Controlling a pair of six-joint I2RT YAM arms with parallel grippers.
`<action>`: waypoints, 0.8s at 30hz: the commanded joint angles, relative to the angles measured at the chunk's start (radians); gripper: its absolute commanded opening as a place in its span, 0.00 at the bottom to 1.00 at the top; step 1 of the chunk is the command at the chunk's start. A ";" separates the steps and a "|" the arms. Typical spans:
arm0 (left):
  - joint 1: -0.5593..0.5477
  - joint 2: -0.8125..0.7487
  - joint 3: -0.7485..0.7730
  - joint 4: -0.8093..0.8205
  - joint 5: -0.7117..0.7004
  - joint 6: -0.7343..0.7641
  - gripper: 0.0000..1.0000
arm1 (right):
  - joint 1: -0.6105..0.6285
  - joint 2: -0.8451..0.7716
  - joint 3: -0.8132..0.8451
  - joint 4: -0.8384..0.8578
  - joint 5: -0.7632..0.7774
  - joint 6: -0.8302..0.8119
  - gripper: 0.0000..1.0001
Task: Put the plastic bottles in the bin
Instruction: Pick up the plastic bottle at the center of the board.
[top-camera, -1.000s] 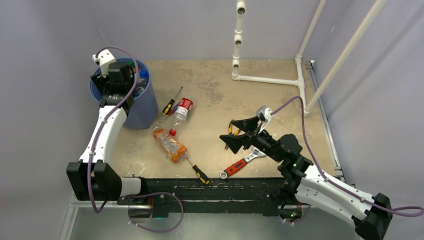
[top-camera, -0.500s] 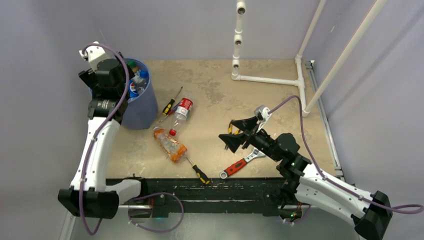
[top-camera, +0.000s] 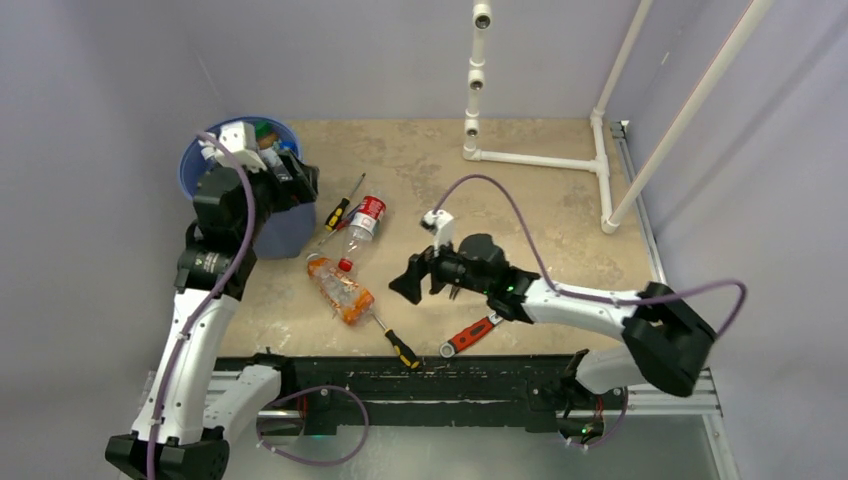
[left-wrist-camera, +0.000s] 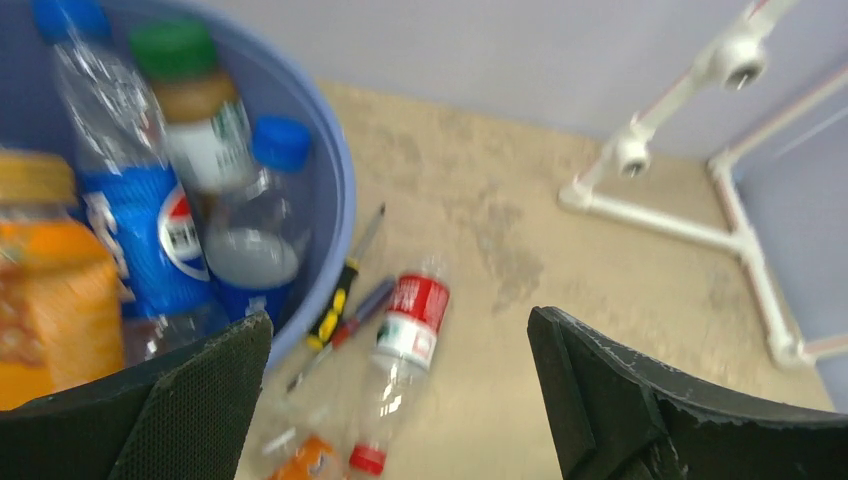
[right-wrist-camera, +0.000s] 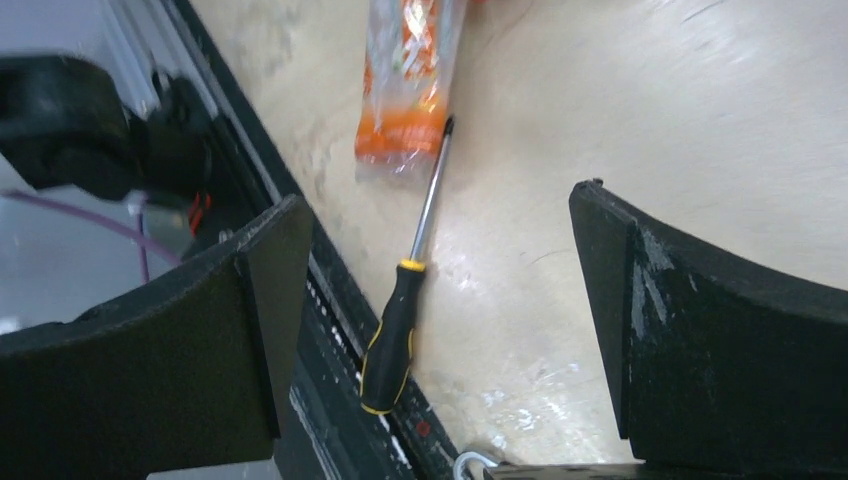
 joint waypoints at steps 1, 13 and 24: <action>-0.007 -0.080 -0.135 0.045 0.087 -0.027 0.99 | 0.087 0.160 0.143 -0.006 -0.018 -0.068 0.98; -0.058 -0.261 -0.307 0.106 -0.147 -0.010 0.99 | 0.180 0.577 0.512 -0.216 0.089 -0.143 0.99; -0.081 -0.361 -0.391 0.130 -0.202 -0.004 0.99 | 0.182 0.693 0.602 -0.290 0.153 -0.125 0.93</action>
